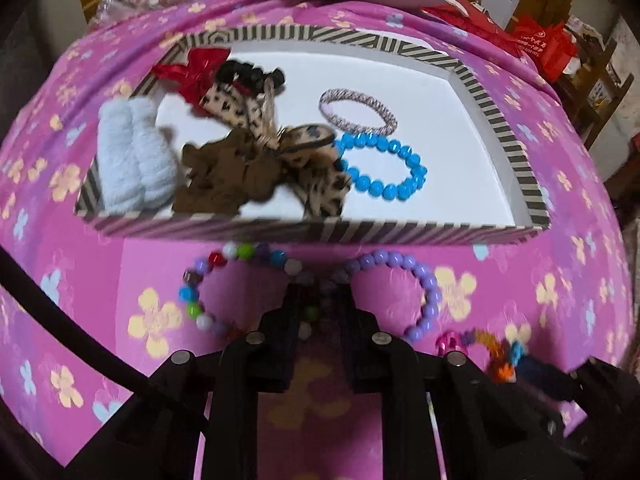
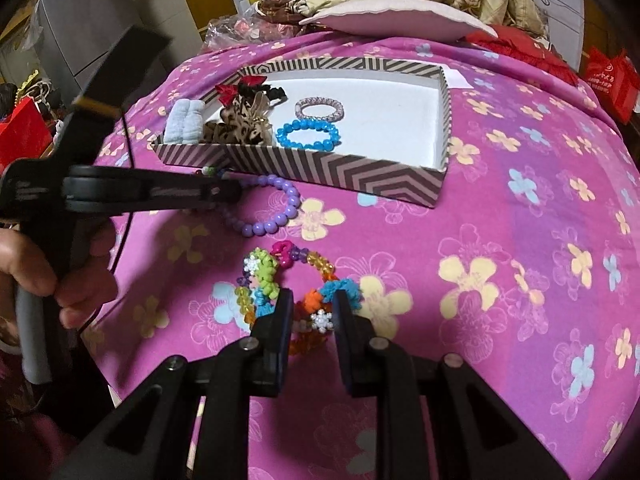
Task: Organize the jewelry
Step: 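Grasp the purple bead bracelet with the left tool while the right tool grasps the flower-charm bracelet, then carry both bracelets into the box and open both tools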
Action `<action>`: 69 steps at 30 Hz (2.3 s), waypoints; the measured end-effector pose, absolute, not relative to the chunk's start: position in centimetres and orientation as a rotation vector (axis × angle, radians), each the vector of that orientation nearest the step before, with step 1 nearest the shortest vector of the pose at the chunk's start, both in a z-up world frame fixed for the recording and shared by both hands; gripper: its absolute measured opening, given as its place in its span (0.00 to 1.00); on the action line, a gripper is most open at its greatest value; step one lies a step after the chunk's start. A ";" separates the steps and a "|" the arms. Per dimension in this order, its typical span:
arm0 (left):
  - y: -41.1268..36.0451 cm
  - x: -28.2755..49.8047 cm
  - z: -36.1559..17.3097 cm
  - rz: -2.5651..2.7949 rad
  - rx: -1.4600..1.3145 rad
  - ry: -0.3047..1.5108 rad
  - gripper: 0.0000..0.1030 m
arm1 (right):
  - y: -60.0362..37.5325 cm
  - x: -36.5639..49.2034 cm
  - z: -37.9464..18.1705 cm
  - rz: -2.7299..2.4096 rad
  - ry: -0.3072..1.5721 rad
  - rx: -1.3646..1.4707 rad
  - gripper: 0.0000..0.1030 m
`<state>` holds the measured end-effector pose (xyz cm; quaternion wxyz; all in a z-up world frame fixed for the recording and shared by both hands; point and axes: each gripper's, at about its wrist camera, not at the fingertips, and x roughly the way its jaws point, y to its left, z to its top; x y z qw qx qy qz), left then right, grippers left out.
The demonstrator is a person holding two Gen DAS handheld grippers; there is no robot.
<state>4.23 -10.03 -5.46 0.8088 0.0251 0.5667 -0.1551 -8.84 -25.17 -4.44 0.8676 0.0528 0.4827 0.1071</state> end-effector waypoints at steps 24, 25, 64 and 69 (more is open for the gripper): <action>-12.0 5.1 -5.4 -0.341 0.051 1.236 0.26 | -25.1 -9.4 -4.3 0.239 1.010 0.107 0.12; -12.0 5.1 -5.4 -0.345 0.059 1.233 0.26 | -25.1 -9.4 -4.2 0.241 1.009 0.106 0.11; -8.6 2.3 -0.3 -0.405 -0.065 1.175 0.25 | -20.9 -8.1 -4.3 0.312 1.029 -0.078 0.33; -8.6 2.5 -0.4 -0.401 -0.071 1.182 0.25 | -21.3 -7.1 -5.6 0.340 1.064 -0.077 0.14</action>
